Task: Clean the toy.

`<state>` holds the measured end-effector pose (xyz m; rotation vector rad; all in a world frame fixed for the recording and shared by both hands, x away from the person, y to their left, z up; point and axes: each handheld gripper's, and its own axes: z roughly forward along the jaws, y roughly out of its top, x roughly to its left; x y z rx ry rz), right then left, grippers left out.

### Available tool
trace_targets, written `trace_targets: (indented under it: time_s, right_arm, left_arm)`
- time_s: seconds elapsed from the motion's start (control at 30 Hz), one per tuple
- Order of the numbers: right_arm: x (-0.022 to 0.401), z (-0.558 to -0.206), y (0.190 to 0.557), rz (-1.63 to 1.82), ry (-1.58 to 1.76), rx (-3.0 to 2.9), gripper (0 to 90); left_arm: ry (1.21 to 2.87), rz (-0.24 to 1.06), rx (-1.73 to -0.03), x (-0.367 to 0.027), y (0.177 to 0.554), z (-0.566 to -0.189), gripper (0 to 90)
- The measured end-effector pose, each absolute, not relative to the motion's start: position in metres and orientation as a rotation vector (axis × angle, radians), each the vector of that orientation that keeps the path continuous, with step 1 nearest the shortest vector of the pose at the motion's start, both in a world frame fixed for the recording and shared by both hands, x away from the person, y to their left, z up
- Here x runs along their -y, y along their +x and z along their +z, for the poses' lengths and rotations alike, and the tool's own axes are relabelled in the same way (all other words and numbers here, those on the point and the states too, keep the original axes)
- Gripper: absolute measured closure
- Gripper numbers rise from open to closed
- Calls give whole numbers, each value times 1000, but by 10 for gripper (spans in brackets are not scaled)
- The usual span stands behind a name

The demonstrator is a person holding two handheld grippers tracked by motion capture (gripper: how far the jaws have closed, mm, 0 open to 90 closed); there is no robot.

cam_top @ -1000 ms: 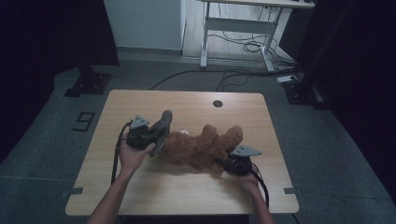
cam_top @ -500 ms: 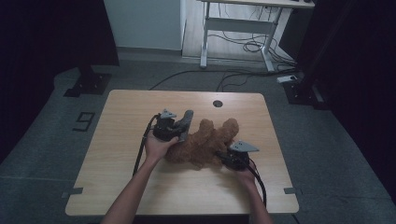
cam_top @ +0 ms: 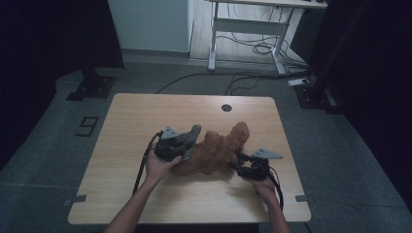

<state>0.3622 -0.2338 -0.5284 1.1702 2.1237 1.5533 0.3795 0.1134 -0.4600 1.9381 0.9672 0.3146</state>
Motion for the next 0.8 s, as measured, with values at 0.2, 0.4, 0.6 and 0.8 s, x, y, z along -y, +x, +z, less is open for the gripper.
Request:
trace_targets:
  time_s: [0.2, 0.4, 0.6, 0.8]
  right_arm:
    - [247, -510, 358, 1647, 1229, -2036, 248]
    - [248, -495, 353, 1661, 1245, -1993, 187]
    - [256, -478, 344, 1669, 1185, -1995, 182]
    - [232, -496, 344, 1530, 1071, -2306, 249]
  left_arm:
    - [1919, 300, -927, -116, 361, -463, 790]
    - [1910, 276, -881, -119, 339, -467, 791]
    - [1919, 244, -842, -116, 324, -471, 789]
    - [1944, 236, -824, -115, 314, -478, 790]
